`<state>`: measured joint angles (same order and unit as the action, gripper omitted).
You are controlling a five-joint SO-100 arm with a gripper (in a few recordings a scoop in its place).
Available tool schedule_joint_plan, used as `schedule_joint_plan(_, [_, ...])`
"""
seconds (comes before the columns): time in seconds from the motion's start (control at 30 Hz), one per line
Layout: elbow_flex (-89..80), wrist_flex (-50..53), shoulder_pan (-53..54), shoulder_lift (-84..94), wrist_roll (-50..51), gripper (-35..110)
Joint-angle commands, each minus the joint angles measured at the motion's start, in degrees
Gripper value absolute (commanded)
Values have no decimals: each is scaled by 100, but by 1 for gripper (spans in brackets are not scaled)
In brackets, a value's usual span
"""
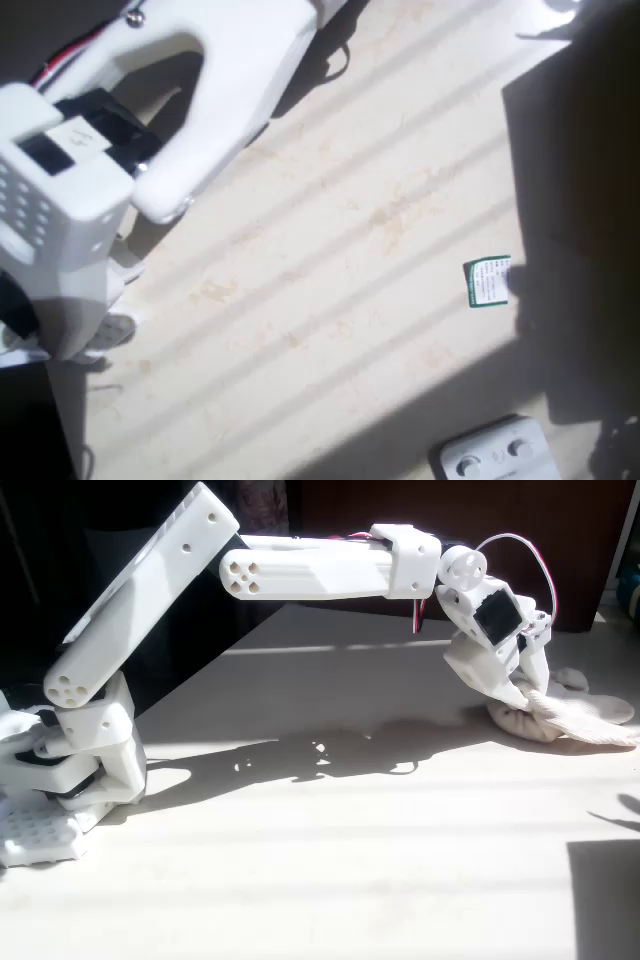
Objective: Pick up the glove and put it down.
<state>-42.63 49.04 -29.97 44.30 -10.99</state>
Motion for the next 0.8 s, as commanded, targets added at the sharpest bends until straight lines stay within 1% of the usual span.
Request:
schedule_joint_plan(0.0, [105, -9, 466, 1028, -9, 0])
schedule_joint_plan(0.13, [26, 105, 1081, 1521, -9, 0])
schedule_joint_plan(0.37, [53, 1125, 2312, 2101, -35, 0])
schedule_joint_plan(0.63, [26, 1907, 3568, 2487, -580, 0])
schedule_joint_plan(0.77, [18, 2329, 4175, 2487, -668, 0])
